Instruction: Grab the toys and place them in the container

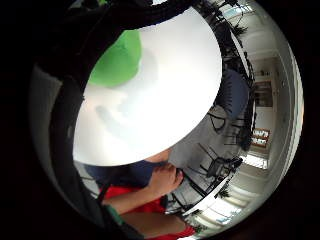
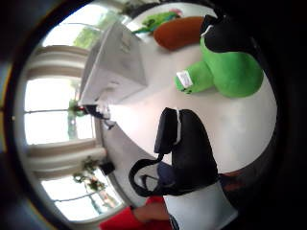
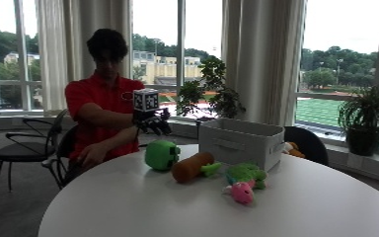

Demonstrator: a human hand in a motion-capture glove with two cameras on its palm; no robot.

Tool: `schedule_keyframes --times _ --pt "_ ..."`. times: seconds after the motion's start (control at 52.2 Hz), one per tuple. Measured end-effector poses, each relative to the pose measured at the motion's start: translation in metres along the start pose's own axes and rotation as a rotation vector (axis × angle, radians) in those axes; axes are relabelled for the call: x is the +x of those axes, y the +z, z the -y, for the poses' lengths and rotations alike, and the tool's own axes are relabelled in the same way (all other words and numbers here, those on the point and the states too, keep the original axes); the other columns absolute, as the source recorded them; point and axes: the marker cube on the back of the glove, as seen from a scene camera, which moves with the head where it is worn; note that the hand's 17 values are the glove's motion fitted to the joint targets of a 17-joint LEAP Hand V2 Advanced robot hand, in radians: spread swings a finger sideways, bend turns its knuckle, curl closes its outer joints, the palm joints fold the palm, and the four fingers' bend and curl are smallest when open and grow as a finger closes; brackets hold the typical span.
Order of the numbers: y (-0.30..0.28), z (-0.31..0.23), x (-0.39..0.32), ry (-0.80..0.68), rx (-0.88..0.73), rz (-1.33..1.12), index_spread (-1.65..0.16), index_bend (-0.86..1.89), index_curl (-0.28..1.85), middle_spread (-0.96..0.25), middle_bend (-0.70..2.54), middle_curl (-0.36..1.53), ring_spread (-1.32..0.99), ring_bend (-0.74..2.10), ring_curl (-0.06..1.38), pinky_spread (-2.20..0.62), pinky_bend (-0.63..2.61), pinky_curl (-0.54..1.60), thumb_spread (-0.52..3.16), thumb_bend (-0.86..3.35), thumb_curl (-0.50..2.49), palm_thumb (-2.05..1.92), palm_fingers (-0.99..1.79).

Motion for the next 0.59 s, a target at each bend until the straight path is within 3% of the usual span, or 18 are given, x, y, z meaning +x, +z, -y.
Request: schedule_keyframes --times 0.23,0.594 --pt "0.001 0.002 0.0 -0.016 0.009 -0.024 -0.29 0.37 0.17 -0.16 0.2 0.11 -0.17 0.24 0.08 0.03 0.34 0.15 1.09 0.08 0.11 0.08 0.36" --pt "-0.012 0.017 0.032 -0.002 0.013 -0.006 -0.35 0.35 0.26 -0.2 0.2 0.19 -0.22 0.26 0.12 0.04 0.34 0.21 1.37 0.04 0.22 0.05 0.33"
